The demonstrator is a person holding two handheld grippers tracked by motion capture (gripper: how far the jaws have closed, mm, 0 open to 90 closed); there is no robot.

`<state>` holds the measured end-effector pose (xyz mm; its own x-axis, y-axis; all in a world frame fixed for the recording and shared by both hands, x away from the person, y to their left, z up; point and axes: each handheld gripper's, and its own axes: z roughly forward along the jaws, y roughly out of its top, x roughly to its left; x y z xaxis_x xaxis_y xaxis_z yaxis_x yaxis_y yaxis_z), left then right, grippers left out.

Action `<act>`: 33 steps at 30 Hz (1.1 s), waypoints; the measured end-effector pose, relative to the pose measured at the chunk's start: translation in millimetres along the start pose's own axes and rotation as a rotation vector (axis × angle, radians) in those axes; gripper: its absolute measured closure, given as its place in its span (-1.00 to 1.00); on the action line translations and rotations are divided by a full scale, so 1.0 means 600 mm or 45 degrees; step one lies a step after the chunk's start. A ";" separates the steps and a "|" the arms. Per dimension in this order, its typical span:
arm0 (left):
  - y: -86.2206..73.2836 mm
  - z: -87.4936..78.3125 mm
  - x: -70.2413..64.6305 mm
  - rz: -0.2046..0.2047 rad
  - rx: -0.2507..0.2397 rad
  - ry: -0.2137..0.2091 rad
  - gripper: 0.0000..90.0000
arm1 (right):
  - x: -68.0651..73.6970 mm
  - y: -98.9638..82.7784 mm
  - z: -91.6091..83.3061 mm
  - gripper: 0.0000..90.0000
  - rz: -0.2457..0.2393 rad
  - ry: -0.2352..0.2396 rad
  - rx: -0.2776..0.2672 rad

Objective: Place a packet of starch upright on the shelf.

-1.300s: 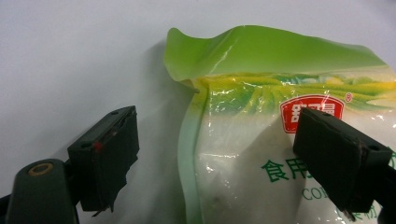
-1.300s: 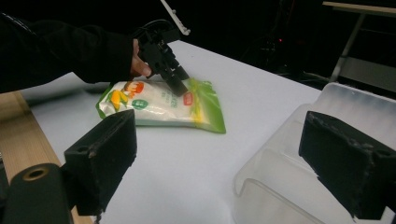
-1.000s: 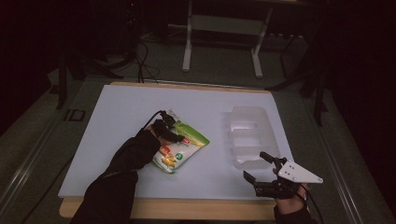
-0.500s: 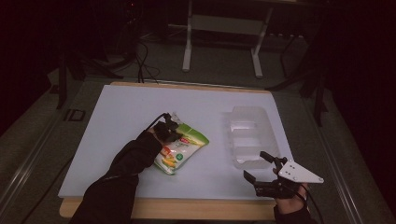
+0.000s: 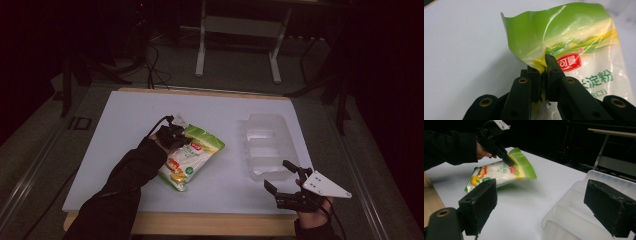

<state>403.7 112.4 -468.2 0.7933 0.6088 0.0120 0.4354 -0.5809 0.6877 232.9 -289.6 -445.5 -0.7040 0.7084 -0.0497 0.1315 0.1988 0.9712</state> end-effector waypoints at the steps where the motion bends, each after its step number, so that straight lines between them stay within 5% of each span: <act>1: 0.000 -0.005 -0.002 0.001 -0.009 0.003 0.89 | 0.002 0.001 0.000 -0.75 -0.019 -0.011 -0.008; 14: 0.005 -0.084 -0.040 0.040 -0.109 -0.024 0.92 | 0.008 0.006 0.000 -0.75 -0.084 -0.012 -0.058; 19: 0.004 -0.106 -0.060 0.061 -0.139 -0.039 0.93 | 0.007 0.009 0.004 -0.72 -0.013 0.004 -0.001; 25: 0.004 -0.122 -0.077 0.091 -0.153 -0.046 0.93 | 0.005 0.009 0.006 -0.72 -0.043 -0.016 0.022; 33: 0.007 -0.172 -0.104 0.085 -0.296 -0.036 0.93 | 0.010 0.019 -0.001 -0.74 -0.046 -0.048 0.007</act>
<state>312.2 127.8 -391.3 0.8302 0.5557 0.0448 0.2745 -0.4773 0.8347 229.9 -283.5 -434.4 -0.6815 0.7258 -0.0939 0.1104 0.2288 0.9672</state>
